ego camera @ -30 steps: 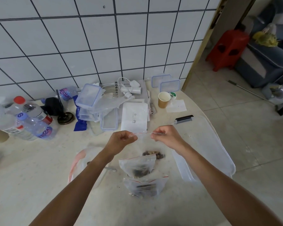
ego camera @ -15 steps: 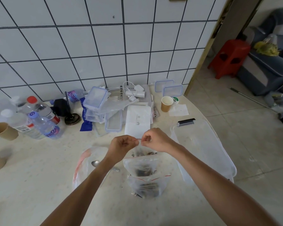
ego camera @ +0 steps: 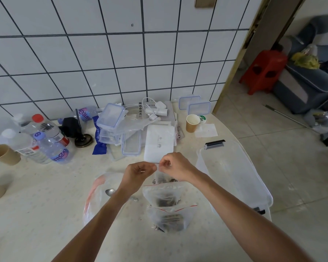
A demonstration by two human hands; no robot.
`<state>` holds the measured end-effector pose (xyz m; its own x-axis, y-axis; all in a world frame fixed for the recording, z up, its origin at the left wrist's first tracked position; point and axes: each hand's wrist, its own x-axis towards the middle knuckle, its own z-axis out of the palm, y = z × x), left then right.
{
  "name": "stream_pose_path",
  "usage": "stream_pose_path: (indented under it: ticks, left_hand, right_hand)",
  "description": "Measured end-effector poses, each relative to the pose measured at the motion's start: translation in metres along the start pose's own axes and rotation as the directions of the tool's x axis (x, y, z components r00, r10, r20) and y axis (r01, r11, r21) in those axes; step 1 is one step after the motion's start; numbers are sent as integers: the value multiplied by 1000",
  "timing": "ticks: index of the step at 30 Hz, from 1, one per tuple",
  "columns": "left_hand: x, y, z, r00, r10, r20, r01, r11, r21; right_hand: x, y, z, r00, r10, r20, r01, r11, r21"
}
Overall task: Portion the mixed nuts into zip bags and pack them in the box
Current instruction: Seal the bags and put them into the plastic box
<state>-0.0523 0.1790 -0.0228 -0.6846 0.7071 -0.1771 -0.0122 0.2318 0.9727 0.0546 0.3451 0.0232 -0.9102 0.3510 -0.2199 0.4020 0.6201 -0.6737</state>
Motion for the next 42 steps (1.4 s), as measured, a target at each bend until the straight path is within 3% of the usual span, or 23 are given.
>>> stream_pose_path:
  ticks: [15, 21, 25, 30, 33, 42]
  left_hand:
    - [-1, 5, 5, 999, 44, 25, -45, 999, 22]
    - [-1, 8, 3, 998, 57, 28, -58, 998, 26]
    - [-2, 10, 3, 997, 53, 52, -55, 998, 23]
    - [0, 12, 1, 993, 90, 76, -100, 985, 139]
    - [0, 12, 2, 994, 85, 61, -94, 982, 162]
    - [-2, 14, 5, 998, 58, 31, -63, 980, 190]
  right_hand:
    - [4, -3, 5, 999, 8, -46, -8, 1000, -2]
    - [5, -4, -1, 991, 132, 21, -133, 963, 234]
    - [1, -2, -6, 985, 158, 64, -169, 941, 292]
    - [1, 4, -8, 965, 232, 120, -260, 884, 389]
    - [2, 6, -6, 974, 215, 77, -228, 909, 350]
    - [0, 3, 5, 996, -6, -85, 8, 1000, 19]
